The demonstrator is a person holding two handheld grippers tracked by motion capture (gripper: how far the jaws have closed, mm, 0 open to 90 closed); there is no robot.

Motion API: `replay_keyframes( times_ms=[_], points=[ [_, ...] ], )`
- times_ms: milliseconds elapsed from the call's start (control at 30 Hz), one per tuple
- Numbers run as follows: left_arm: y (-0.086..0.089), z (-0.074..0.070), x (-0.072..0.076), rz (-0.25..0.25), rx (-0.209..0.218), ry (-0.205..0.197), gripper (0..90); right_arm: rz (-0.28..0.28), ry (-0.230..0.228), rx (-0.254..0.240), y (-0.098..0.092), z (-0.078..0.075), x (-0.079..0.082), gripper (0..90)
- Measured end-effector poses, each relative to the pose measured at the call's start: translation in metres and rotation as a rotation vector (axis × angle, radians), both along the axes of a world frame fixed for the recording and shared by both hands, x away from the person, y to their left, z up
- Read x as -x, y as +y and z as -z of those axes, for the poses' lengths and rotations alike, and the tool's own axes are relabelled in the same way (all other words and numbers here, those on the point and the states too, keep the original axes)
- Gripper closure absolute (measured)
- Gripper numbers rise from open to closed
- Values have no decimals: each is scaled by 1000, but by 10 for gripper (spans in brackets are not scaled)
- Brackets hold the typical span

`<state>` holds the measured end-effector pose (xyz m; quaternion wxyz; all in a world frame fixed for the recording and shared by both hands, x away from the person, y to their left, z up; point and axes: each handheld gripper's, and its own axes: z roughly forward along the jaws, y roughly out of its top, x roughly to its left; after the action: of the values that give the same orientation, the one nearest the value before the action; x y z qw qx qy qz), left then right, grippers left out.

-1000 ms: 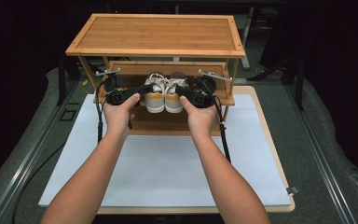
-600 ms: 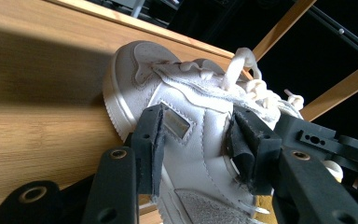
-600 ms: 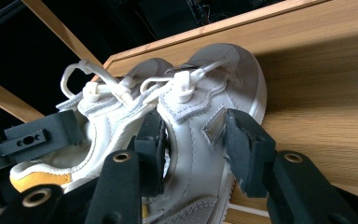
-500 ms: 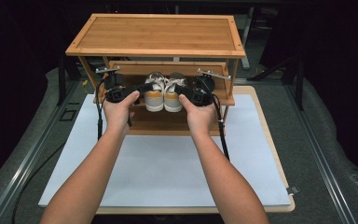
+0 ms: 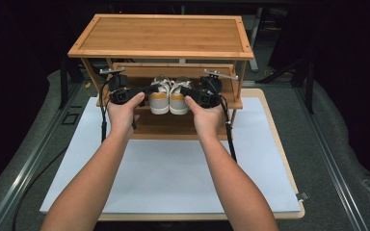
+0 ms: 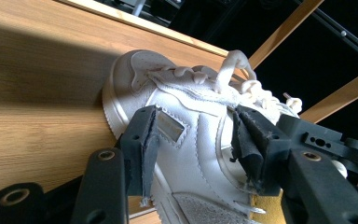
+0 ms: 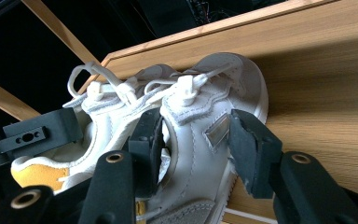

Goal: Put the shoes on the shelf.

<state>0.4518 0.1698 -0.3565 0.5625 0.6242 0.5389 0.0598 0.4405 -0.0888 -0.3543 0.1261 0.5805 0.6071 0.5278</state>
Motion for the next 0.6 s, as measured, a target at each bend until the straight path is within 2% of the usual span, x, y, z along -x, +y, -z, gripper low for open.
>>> replay_keyframes(
  times_ms=[133,233,600],
  points=[
    [0,0,0,-1,2,-3,499,-6,-3,-7,-1,0,0,531],
    [1,2,0,1,24,-3,482,-8,-12,-17,-2,1,0,518],
    [2,1,0,5,39,-5,447,-17,-29,-31,-2,0,1,483]
  ],
)
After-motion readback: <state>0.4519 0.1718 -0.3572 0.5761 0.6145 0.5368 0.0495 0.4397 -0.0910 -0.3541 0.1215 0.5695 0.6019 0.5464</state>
